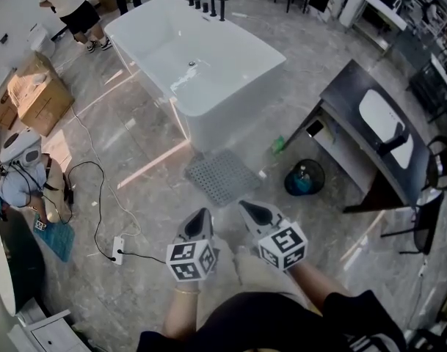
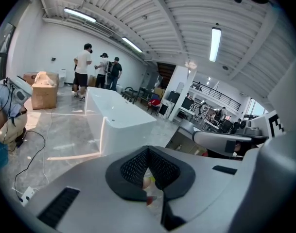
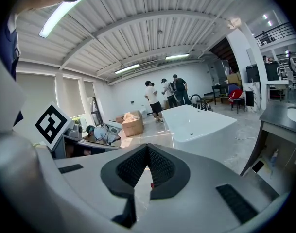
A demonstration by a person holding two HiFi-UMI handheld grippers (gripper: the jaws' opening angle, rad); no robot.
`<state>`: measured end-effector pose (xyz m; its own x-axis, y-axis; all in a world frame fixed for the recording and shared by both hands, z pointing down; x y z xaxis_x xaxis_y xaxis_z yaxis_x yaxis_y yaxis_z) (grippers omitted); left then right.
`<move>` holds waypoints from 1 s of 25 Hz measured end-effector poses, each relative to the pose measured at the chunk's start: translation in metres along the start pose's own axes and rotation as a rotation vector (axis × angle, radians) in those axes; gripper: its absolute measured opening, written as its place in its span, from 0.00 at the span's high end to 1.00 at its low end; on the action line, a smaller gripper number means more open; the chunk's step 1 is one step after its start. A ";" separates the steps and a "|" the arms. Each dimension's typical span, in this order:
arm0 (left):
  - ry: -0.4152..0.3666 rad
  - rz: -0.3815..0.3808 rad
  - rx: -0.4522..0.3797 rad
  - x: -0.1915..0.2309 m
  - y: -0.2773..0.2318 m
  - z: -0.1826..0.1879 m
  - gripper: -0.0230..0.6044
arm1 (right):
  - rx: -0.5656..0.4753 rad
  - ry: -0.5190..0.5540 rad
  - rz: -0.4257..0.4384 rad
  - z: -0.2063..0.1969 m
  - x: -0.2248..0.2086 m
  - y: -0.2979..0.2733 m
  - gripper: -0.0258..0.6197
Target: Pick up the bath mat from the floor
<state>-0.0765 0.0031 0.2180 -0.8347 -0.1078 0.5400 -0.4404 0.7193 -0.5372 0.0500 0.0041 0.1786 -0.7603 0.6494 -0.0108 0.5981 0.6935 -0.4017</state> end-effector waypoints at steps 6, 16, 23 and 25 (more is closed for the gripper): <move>0.007 0.013 0.016 0.030 -0.031 -0.009 0.97 | 0.019 -0.005 -0.003 -0.025 -0.008 -0.033 0.94; 0.031 0.042 0.048 0.100 -0.108 -0.044 0.97 | 0.066 -0.005 -0.017 -0.098 -0.031 -0.100 0.94; -0.003 0.052 0.059 0.156 -0.177 -0.073 0.97 | 0.068 -0.018 -0.004 -0.170 -0.045 -0.155 0.94; -0.010 0.058 0.059 0.175 -0.198 -0.081 0.97 | 0.073 -0.021 -0.004 -0.194 -0.050 -0.173 0.94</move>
<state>-0.1085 -0.1026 0.4710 -0.8626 -0.0738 0.5004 -0.4093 0.6833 -0.6047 0.0343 -0.0878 0.4263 -0.7681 0.6397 -0.0277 0.5757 0.6711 -0.4671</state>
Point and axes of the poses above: the fingertips, and each gripper's own axes: y backward along the fingers, x to its left, z out of its top, the point moved 3 cm from there along y, backward along the fingers, and after that the axes turned 14 degrees about y, right-handed, at the moved point
